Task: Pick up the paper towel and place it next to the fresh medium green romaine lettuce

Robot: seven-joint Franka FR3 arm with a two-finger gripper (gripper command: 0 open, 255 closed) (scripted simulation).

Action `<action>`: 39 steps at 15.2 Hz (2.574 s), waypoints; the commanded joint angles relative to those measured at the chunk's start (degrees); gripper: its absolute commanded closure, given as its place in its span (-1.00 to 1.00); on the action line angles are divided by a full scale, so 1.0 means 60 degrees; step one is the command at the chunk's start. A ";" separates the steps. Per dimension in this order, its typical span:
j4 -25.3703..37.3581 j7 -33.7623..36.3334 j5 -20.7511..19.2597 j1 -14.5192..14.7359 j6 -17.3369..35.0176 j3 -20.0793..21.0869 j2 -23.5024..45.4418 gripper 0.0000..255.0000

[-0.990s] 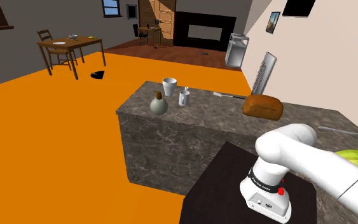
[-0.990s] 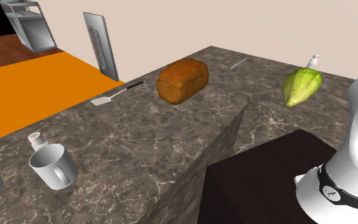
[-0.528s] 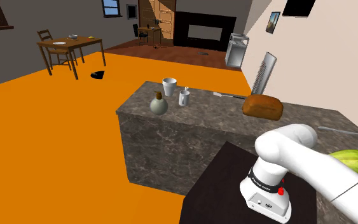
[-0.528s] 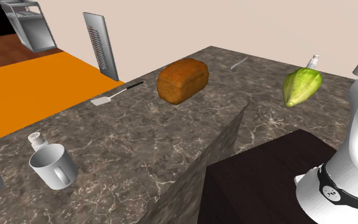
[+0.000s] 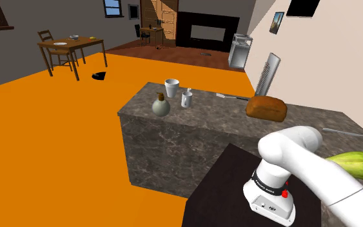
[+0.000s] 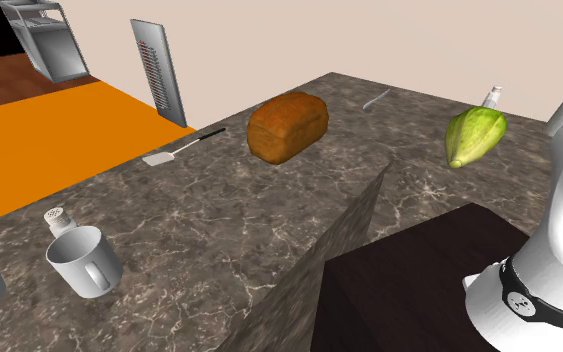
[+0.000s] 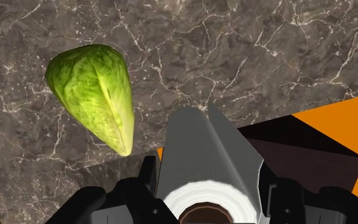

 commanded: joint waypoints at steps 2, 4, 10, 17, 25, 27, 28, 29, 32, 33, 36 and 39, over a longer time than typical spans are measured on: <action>-0.0414 -0.0020 -0.0190 -0.0147 0.0056 -0.0160 -0.0396 1.00; -0.0694 -0.0174 -0.0204 -0.0513 0.0369 -0.0466 -0.0430 1.00; -0.1487 -0.0637 -0.0275 -0.1603 0.1339 -0.1402 -0.0430 1.00; -0.2303 -0.1076 -0.0509 -0.2656 0.2314 -0.2404 -0.0430 1.00; -0.3101 -0.1483 -0.0943 -0.3644 0.3278 -0.3503 -0.0430 1.00; -0.3178 -0.1522 -0.1000 -0.3739 0.3375 -0.3621 -0.0430 1.00; -0.3178 -0.1522 -0.1000 -0.3739 0.3374 -0.3621 -0.0430 1.00; -0.3178 -0.1522 -0.1000 -0.3739 0.3375 -0.3621 -0.0430 1.00; -0.3178 -0.1522 -0.1000 -0.3739 0.3374 -0.3621 -0.0430 1.00; -0.3178 -0.1522 -0.1000 -0.3739 0.3374 -0.3621 -0.0430 1.00; -0.3178 -0.1522 -0.1000 -0.3739 0.3374 -0.3621 -0.0430 -1.00; -0.3178 -0.1522 -0.1000 -0.3739 0.3374 -0.3621 -0.0430 -1.00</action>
